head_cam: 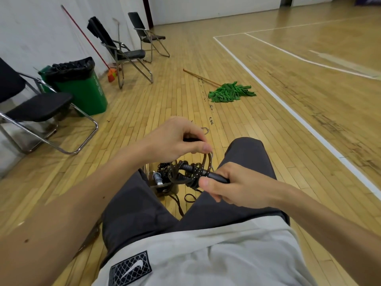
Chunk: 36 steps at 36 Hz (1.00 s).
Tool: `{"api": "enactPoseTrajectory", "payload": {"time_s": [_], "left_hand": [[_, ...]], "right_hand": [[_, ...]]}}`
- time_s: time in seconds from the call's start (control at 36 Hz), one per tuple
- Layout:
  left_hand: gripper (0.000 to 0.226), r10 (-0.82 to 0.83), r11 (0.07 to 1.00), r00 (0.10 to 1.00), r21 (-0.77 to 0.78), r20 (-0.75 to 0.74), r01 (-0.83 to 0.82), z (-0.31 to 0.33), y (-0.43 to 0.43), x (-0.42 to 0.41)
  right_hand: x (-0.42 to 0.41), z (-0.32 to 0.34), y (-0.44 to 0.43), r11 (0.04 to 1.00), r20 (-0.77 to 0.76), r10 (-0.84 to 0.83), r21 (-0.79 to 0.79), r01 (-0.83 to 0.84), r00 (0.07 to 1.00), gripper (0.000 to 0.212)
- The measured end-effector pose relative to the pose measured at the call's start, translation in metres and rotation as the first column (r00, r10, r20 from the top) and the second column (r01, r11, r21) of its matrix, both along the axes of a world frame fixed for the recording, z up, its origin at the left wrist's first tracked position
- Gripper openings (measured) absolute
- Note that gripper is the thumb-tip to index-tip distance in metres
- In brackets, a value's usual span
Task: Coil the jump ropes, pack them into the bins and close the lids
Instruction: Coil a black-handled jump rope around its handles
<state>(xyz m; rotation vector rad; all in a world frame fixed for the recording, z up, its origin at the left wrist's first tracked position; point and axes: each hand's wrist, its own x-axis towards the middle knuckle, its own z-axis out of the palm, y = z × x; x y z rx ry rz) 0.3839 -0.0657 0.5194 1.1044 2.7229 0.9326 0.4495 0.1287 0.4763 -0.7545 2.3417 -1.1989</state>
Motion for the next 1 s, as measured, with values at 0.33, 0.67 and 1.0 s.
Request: {"api": "enactPoseTrajectory", "payload": {"time_s": [0.33, 0.67, 1.0], "left_hand": [[0.035, 0.006, 0.978, 0.996, 0.207, 0.093, -0.025, -0.032, -0.01, 0.003], [0.048, 0.101, 0.953, 0.919, 0.228, 0.382, -0.199, -0.055, 0.005, 0.023], [0.018, 0.221, 0.972, 0.952, -0.127, 0.213, -0.197, -0.059, 0.012, 0.045]], "right_hand": [[-0.005, 0.002, 0.004, 0.968, 0.105, -0.072, -0.231, 0.094, 0.992, 0.058], [-0.022, 0.003, 0.013, 0.895, 0.226, -0.241, -0.325, 0.306, 0.944, 0.057], [-0.045, -0.019, 0.014, 0.818, 0.224, -0.478, -0.238, 0.523, 0.849, 0.057]]}}
